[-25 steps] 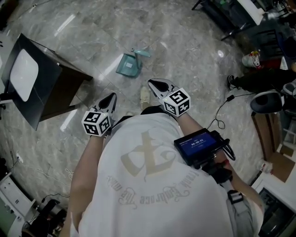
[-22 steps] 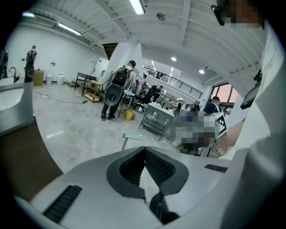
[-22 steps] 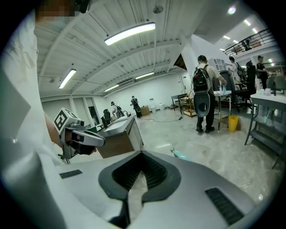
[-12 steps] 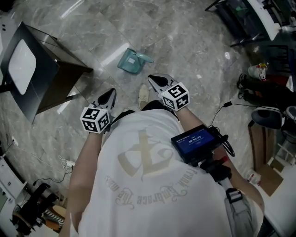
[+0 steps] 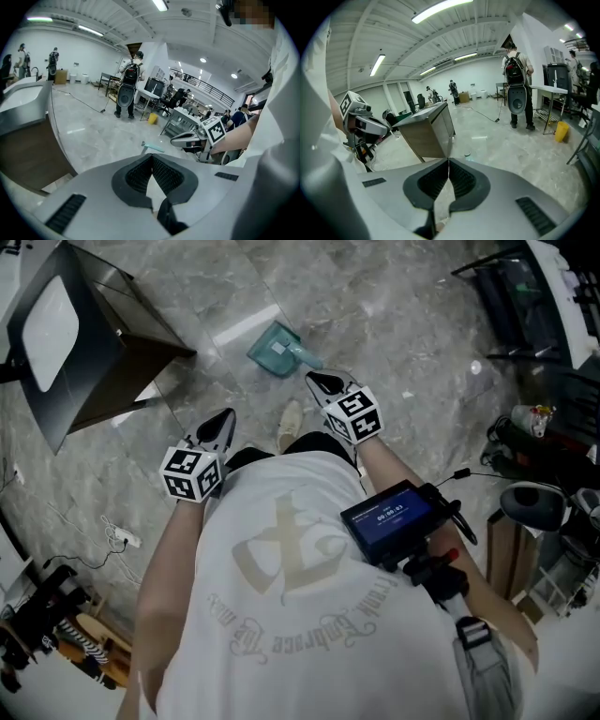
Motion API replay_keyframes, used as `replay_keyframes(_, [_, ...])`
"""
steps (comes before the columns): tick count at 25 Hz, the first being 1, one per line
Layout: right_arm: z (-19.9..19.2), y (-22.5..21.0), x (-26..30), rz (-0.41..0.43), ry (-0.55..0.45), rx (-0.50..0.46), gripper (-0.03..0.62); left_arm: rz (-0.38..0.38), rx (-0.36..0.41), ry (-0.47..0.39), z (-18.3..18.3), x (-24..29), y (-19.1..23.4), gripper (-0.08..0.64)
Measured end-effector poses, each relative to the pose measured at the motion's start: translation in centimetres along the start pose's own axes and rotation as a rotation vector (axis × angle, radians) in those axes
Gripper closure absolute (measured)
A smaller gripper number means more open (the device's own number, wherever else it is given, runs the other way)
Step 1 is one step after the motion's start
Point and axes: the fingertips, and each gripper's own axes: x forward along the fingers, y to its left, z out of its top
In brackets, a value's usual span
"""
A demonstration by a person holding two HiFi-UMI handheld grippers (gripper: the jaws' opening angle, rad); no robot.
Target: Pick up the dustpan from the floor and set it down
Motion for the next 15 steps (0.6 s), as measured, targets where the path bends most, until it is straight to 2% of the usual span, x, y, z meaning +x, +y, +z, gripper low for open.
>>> replay_keyframes(11, [0.5,-0.5,1.0,0.037,0.050,-0.083,0.575,0.095,-0.060,-0.062,-0.4,-3.1,-0.5,0.549])
replay_keyframes(13, [0.2,-1.0,1.1,0.029,0.074,-0.088,0.559,0.108,-0.076,-0.070,-0.8,-3.8,-0.6,0.549])
replay_keyframes(15, [0.1,-1.5,1.2,0.019,0.101,-0.094,0.516,0.121,-0.095,-0.080,-1.1,-4.5,-0.6,0.549])
